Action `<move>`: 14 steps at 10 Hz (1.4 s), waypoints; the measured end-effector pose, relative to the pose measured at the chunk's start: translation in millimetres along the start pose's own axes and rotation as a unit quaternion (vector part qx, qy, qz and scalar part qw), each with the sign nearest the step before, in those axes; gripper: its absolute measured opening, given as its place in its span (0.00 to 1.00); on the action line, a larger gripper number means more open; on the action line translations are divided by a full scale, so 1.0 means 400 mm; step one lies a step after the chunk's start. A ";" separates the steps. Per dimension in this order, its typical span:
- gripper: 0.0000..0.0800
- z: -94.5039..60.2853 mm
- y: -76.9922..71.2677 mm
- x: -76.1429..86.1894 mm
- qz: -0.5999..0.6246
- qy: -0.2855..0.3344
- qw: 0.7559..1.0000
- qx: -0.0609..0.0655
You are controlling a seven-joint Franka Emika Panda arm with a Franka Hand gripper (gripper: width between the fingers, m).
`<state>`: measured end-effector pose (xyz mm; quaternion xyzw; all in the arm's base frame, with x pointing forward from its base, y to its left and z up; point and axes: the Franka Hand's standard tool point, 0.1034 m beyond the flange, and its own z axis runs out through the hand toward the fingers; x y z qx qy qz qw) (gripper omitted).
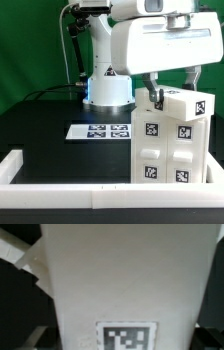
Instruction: Assemble cabinet
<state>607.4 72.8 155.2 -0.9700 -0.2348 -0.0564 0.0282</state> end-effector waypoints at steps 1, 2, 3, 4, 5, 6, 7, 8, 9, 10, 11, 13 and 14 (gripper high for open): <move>0.69 -0.001 -0.002 0.003 0.036 0.002 0.999 -0.001; 0.69 -0.001 -0.005 0.007 0.093 0.004 0.996 -0.001; 0.69 -0.003 -0.003 0.008 0.129 0.006 0.992 -0.002; 0.69 -0.003 -0.005 0.009 0.147 0.006 0.989 -0.002; 0.69 -0.003 -0.003 0.009 0.187 0.006 0.982 -0.002; 0.69 -0.004 -0.002 0.008 0.214 0.006 0.977 -0.002; 0.69 -0.004 -0.001 0.008 0.235 0.006 0.972 -0.002; 0.69 -0.004 0.001 0.007 0.266 0.006 0.964 -0.002; 0.69 -0.004 0.002 0.007 0.293 0.007 0.956 -0.002; 0.69 -0.004 0.004 0.006 0.328 0.007 0.945 -0.002; 0.69 -0.005 -0.001 -0.002 0.375 0.006 0.927 -0.002; 0.69 -0.005 -0.004 -0.010 0.470 0.008 0.883 -0.003; 0.69 -0.005 -0.002 -0.011 0.500 0.009 0.866 -0.003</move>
Offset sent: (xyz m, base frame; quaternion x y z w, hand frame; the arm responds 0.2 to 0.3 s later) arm 0.0000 0.0049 0.0015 -0.0139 0.0026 0.1230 0.9923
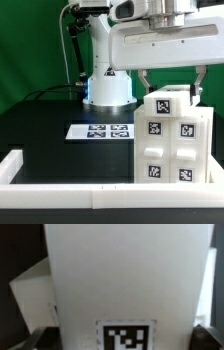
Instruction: Assemble cabinet
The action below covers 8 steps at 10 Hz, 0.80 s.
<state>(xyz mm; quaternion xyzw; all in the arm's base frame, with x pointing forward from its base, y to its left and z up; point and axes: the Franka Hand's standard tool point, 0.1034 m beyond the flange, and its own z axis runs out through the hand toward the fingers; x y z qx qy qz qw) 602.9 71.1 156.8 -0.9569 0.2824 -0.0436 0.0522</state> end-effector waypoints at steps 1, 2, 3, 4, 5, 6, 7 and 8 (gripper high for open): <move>0.69 0.000 0.001 0.000 0.051 0.000 0.999 -0.001; 0.69 0.000 0.002 0.000 0.085 0.003 0.996 0.002; 0.69 -0.002 0.005 -0.005 0.114 0.008 0.993 0.005; 0.69 -0.002 0.004 -0.013 0.156 0.006 0.988 0.004; 0.69 -0.002 0.003 -0.016 0.198 0.003 0.980 0.003; 0.69 -0.002 0.002 -0.022 0.225 -0.001 0.974 0.001; 0.69 -0.001 0.000 -0.028 0.272 -0.007 0.962 0.001; 0.69 0.000 0.000 -0.029 0.297 -0.009 0.955 0.002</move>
Offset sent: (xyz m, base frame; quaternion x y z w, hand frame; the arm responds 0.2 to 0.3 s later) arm -0.0076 0.0083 -0.0055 0.0072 0.0131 0.2443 0.9696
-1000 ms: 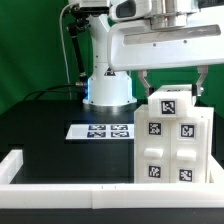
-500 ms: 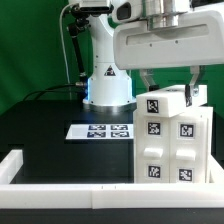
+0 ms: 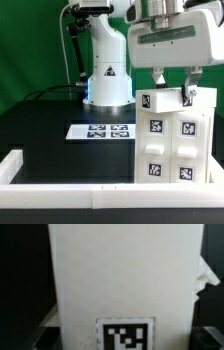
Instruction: Assemble cabinet
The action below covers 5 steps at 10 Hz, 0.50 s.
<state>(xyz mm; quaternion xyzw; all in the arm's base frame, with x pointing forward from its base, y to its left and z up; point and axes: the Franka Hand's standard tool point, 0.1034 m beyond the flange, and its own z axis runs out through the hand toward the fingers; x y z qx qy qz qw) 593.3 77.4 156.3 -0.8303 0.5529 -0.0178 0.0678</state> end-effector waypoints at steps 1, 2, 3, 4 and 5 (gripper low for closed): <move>0.69 0.001 0.001 -0.002 0.036 -0.003 0.999 0.000; 0.69 0.001 0.001 -0.003 0.064 -0.006 0.998 0.001; 0.69 0.001 0.001 -0.004 0.089 -0.009 0.996 0.001; 0.69 0.001 0.000 -0.004 0.126 -0.012 0.992 0.003; 0.69 0.001 0.000 -0.006 0.164 -0.015 0.986 0.004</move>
Offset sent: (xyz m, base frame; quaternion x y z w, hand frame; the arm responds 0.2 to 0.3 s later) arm 0.0000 0.0000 0.0000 0.0000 0.0000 0.1938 0.9810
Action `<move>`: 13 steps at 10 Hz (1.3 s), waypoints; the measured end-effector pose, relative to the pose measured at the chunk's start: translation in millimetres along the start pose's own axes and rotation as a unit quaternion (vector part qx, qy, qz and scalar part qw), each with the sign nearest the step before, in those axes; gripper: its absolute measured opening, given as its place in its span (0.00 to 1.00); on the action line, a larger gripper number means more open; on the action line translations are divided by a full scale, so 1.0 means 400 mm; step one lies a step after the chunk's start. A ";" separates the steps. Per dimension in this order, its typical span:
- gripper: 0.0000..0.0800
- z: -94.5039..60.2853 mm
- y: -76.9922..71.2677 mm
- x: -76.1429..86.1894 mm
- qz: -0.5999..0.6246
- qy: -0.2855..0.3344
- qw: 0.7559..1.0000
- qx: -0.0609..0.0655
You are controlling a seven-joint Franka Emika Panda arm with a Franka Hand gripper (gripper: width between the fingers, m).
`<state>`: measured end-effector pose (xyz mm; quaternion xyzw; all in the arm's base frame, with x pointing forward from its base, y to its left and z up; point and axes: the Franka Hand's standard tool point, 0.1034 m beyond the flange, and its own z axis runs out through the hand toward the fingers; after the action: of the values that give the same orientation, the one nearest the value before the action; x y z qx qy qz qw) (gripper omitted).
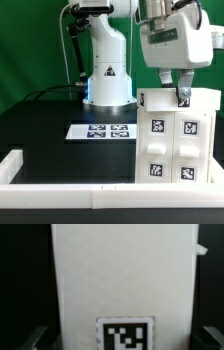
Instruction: Assemble cabinet
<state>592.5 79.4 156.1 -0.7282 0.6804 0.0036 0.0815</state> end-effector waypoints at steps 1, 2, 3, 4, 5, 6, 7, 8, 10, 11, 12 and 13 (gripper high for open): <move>0.69 -0.001 0.009 -0.003 0.064 0.001 0.998 0.001; 0.69 -0.001 0.020 -0.005 0.136 0.001 0.991 0.000; 0.69 -0.002 0.028 -0.007 0.199 -0.001 0.980 0.000; 0.69 -0.002 0.031 -0.008 0.210 -0.003 0.978 0.000; 0.69 -0.001 0.032 -0.009 0.240 -0.008 0.971 -0.001; 0.69 -0.001 0.036 -0.008 0.254 -0.014 0.967 -0.005; 0.69 0.003 0.040 -0.010 0.262 -0.018 0.965 -0.008; 0.69 0.005 0.043 -0.020 0.262 -0.024 0.965 -0.011; 0.69 0.005 0.042 -0.027 0.275 -0.036 0.961 -0.011; 0.69 0.004 0.041 -0.025 0.277 -0.038 0.960 -0.010; 0.69 0.004 0.041 -0.026 0.265 -0.039 0.964 -0.010; 0.82 0.005 0.042 -0.028 0.262 -0.039 0.964 -0.010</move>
Offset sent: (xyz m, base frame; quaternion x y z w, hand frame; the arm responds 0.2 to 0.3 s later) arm -0.0160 -0.0001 -0.0007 0.0051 0.0136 0.2711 0.9624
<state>575.3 89.7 153.5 -0.5242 0.8440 0.0600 0.0964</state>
